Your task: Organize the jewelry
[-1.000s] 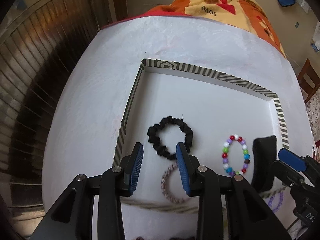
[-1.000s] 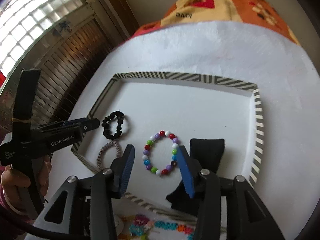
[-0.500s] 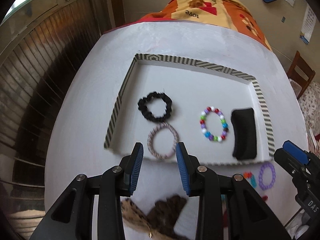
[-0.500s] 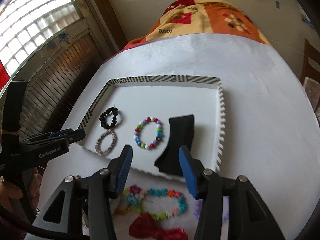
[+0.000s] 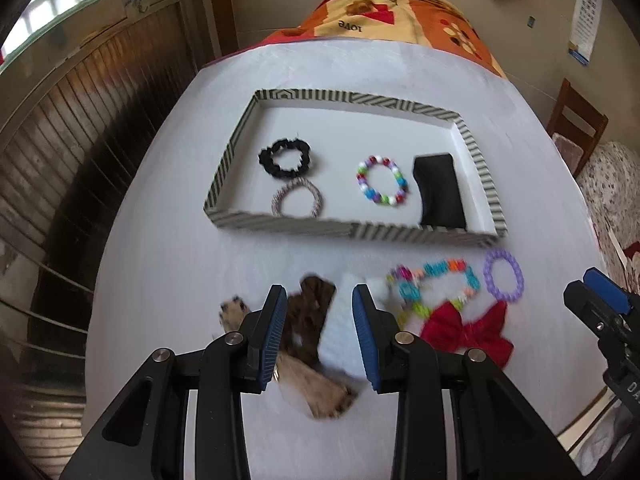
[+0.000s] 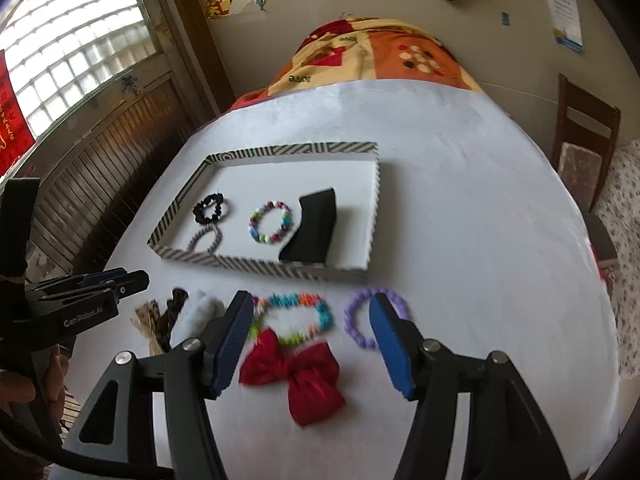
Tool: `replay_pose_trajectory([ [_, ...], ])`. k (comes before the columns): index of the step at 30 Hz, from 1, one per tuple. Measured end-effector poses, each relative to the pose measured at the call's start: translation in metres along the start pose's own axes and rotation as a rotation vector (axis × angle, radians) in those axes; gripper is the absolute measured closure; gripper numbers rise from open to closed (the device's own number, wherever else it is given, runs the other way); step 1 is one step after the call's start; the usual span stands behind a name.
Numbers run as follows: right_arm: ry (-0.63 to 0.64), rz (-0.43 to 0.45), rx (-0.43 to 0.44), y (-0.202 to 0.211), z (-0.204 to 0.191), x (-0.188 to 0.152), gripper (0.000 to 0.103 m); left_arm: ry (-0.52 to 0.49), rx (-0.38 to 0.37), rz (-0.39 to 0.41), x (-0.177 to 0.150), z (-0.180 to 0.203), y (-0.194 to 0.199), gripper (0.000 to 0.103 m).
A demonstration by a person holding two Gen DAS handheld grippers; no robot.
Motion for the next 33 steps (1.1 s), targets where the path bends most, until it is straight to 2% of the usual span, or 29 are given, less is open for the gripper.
replay_pose_trajectory([
  [13,-0.008,-0.013,-0.059,0.039,0.015,-0.057,0.039,-0.003,-0.007,0.007,-0.051,0.012,0.031,0.079],
  [24,0.007,-0.035,-0.045,0.052,0.007,-0.076,0.039,0.018,0.009,-0.004,-0.077,-0.002,0.040,0.079],
  [33,0.012,-0.059,-0.044,0.050,0.006,-0.085,0.039,0.093,-0.035,-0.047,-0.094,-0.028,0.036,0.079],
])
Point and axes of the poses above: each gripper's, at about its wrist camera, not at the fingertips, and y roughly against the way its jaws point, z to its right, x to its top, the point moved 9 cm from there along -y, roughly the way its jaws point, and after that the axes turned 2 degrees about z, right-handed, at the moved point
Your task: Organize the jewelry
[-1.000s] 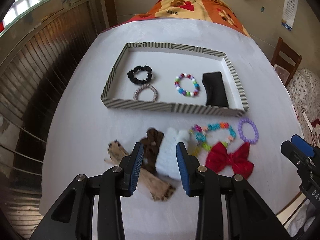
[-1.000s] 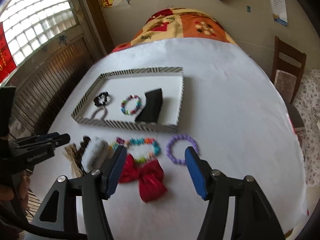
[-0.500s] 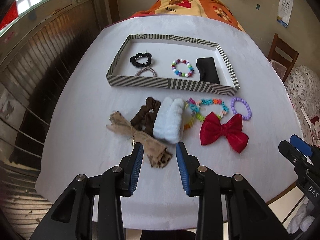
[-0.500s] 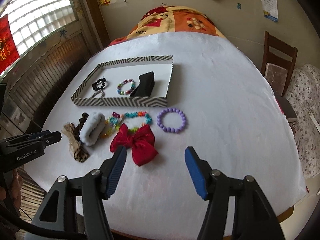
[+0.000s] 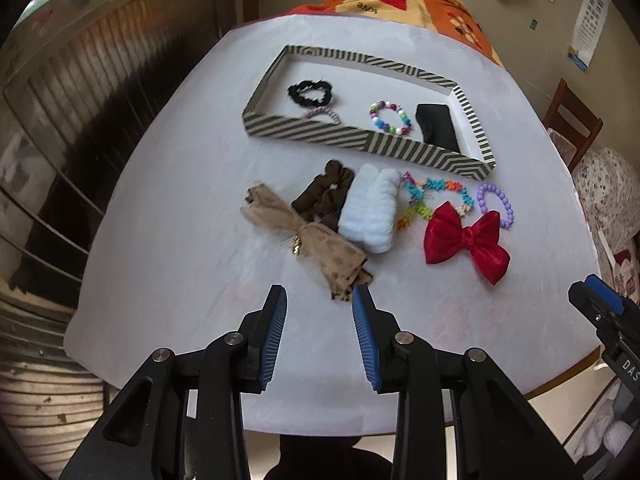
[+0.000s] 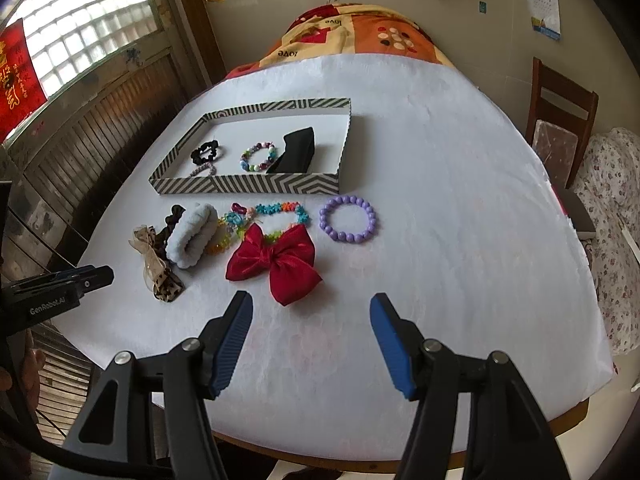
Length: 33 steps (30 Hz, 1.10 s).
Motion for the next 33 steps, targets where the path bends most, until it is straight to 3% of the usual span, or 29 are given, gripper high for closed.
replay_pose_trajectory([
  [11,0.005,-0.036,0.027,-0.017,-0.004,0.001,0.039,0.064,-0.047,-0.039,-0.004,-0.017,-0.008,0.079],
  [27,0.010,-0.113,0.057,-0.065,-0.011,0.002,0.039,-0.006,-0.124,-0.102,0.024,0.031,-0.044,0.079],
  [33,0.136,-0.142,0.109,-0.081,-0.035,0.007,0.039,-0.042,-0.134,-0.129,0.036,0.045,-0.063,0.078],
])
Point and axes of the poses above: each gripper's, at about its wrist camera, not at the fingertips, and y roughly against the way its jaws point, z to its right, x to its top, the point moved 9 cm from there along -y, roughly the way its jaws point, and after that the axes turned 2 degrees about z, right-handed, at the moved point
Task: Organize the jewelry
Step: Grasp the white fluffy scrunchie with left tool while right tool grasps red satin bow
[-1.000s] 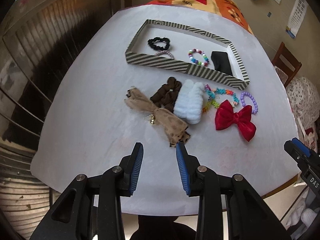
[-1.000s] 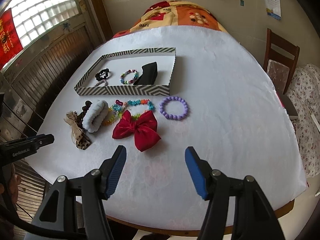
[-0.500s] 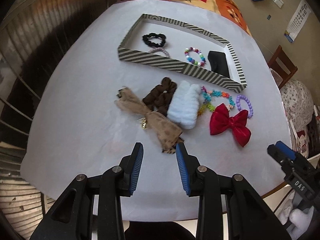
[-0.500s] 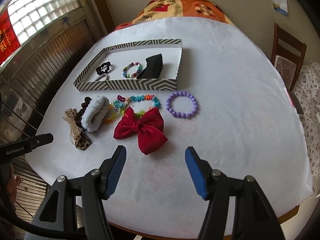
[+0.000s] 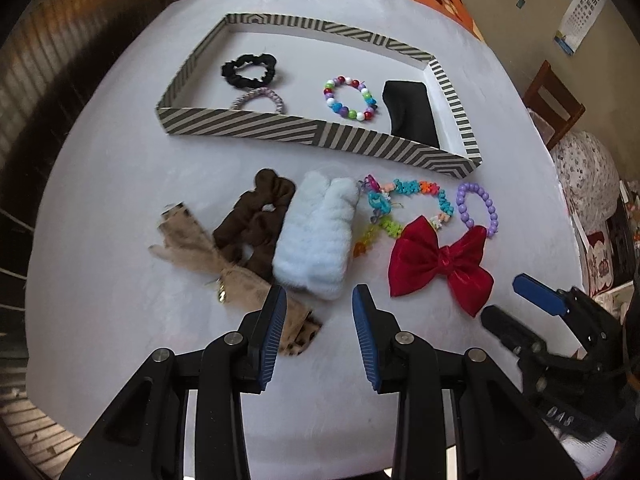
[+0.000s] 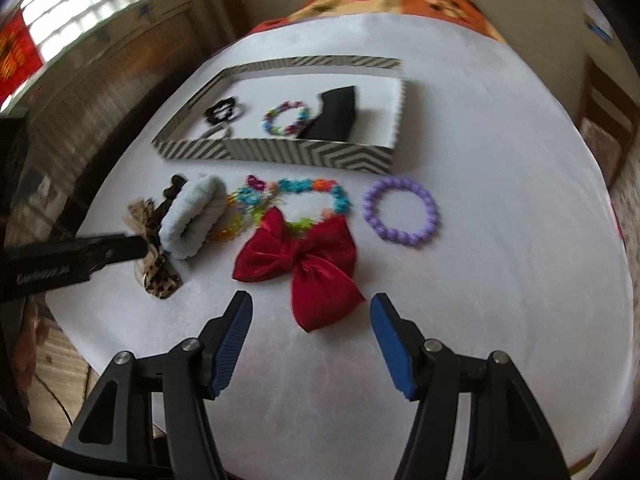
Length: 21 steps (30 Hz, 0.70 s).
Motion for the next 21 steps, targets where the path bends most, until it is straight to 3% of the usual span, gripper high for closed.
replay_pose_trajectory([
  [9,0.356,-0.075,0.065,-0.030,-0.032,0.030,0.037,-0.044,0.023,-0.055,0.015,0.000,-0.027,0.078],
  [17,0.395,-0.171,0.048,-0.068,-0.021,0.024,0.037,-0.064,0.012,-0.057,0.023,-0.002,-0.037,0.080],
  [19,0.386,-0.179,0.062,-0.068,-0.020,0.017,0.047,-0.053,-0.004,-0.044,0.026,-0.006,-0.035,0.087],
  [21,0.364,-0.175,0.071,-0.067,-0.019,0.011,0.065,-0.043,-0.016,-0.036,0.026,-0.007,-0.031,0.090],
])
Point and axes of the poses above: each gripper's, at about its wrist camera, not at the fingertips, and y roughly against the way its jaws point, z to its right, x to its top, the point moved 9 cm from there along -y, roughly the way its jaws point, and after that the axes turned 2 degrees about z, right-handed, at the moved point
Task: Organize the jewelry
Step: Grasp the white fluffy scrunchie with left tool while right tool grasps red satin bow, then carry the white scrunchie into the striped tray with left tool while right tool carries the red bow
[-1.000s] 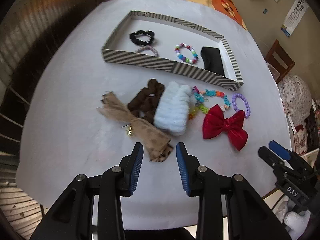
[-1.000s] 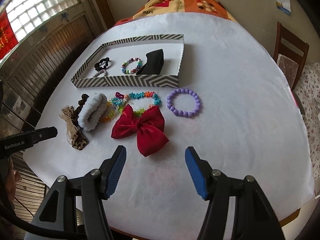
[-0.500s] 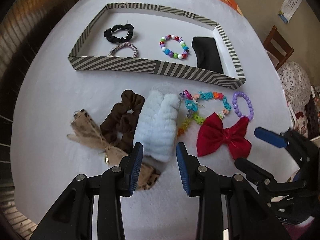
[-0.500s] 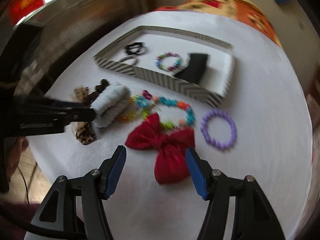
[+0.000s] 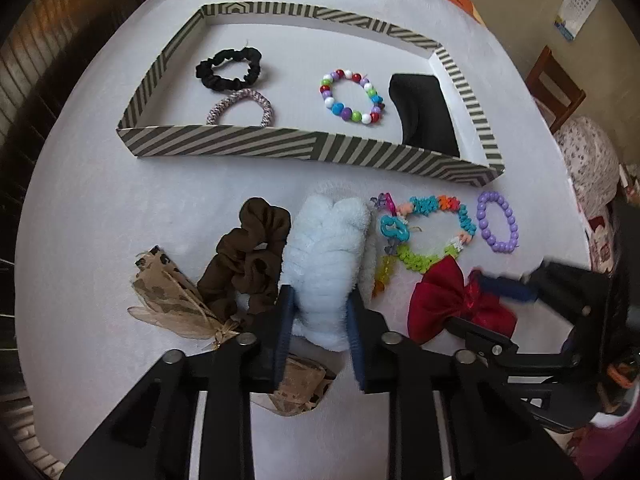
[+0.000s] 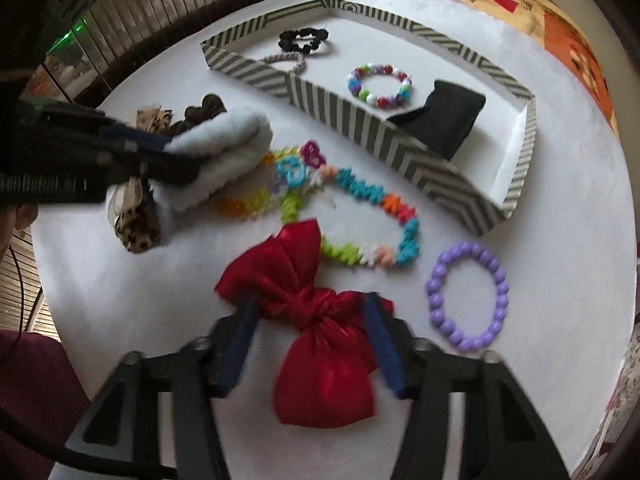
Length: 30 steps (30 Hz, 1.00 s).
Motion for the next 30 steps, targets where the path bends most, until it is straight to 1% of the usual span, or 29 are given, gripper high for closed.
replay_pose_trajectory([
  [3,-0.053,0.027,0.026,0.004,0.000,-0.009,0.076,0.006,-0.014,0.007,0.000,-0.001,0.008,0.094],
  [6,-0.123,0.051,0.054,0.011,0.003,-0.015,0.080,-0.002,-0.023,0.025,0.000,0.002,0.019,0.094],
  [9,-0.188,0.105,0.080,0.031,0.007,-0.017,0.080,-0.010,-0.033,0.050,0.002,0.007,0.035,0.094],
  [12,-0.228,0.163,0.098,0.053,0.011,-0.011,0.080,-0.018,-0.033,0.080,0.009,0.013,0.048,0.094],
  [15,-0.260,0.206,0.096,0.068,0.018,0.001,0.080,-0.024,-0.029,0.112,0.021,0.018,0.058,0.094],
  [18,-0.313,0.253,0.101,0.081,0.029,0.012,0.080,-0.027,-0.012,0.138,0.036,0.019,0.063,0.094],
  [21,-0.352,0.284,0.084,0.087,0.043,0.027,0.080,-0.029,0.014,0.153,0.053,0.015,0.064,0.094],
  [24,-0.389,0.298,0.091,0.088,0.053,0.043,0.080,-0.027,0.039,0.167,0.072,0.009,0.061,0.094],
  [30,-0.415,0.302,0.086,0.081,0.075,0.080,0.080,-0.029,0.081,0.180,0.112,0.000,0.050,0.094],
])
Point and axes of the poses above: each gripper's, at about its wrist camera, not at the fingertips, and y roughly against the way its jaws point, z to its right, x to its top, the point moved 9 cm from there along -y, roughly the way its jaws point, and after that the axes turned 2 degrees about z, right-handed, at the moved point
